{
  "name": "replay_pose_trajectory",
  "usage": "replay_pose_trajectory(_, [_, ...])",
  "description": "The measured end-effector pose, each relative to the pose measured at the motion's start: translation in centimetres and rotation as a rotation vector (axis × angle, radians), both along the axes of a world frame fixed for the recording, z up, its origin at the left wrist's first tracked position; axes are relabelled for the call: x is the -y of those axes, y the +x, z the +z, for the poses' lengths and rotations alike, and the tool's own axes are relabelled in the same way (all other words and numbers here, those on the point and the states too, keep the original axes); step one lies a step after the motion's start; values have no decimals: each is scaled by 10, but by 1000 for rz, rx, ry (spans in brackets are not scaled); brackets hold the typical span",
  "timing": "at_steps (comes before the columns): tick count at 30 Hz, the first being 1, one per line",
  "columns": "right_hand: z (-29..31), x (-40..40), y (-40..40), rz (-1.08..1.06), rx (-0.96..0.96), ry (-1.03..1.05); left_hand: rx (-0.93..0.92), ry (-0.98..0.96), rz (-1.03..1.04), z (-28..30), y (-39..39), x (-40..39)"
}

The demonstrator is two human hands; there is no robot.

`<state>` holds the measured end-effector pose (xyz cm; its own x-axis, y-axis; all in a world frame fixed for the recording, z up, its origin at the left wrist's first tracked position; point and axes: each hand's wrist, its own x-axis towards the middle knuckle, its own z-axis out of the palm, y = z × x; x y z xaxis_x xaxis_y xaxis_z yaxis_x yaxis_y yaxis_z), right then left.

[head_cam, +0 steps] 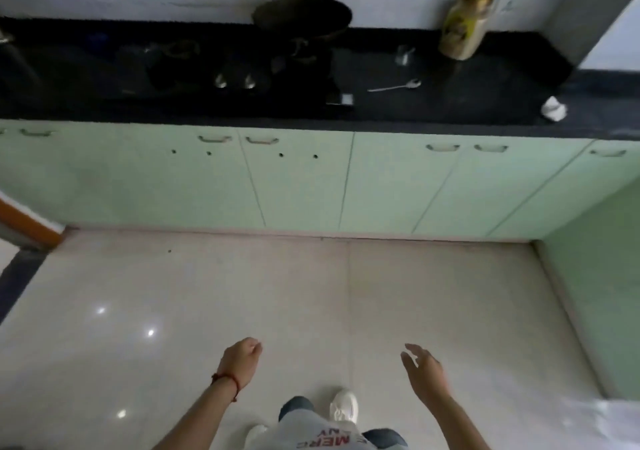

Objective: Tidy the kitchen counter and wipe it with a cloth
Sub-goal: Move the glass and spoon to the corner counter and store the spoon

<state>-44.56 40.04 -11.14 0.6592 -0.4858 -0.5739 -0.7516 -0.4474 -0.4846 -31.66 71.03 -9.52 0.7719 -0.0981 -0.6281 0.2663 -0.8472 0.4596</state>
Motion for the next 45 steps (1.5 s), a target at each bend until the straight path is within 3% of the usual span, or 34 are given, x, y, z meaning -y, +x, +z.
replay_pose_trajectory(6, [-5,63,-52,-312,-61,28,-8,-54,-155,-1,41,114])
replay_pose_trajectory(11, [-6,107,-30,-427,-31,75,-34,-40,-154,-14,68,159])
replay_pose_trajectory(17, [-4,182,65,-382,56,84,-87,-68,10,-28,125,191])
replay_pose_trajectory(24, [-2,272,164,-295,4,44,-99,-99,147,-33,225,270])
replay_pose_trajectory(35, [-1,372,254,-327,-62,43,18,-257,-25,14,364,445])
replay_pose_trajectory(45, [67,463,418,10,204,101,145,-280,159,38,400,484])
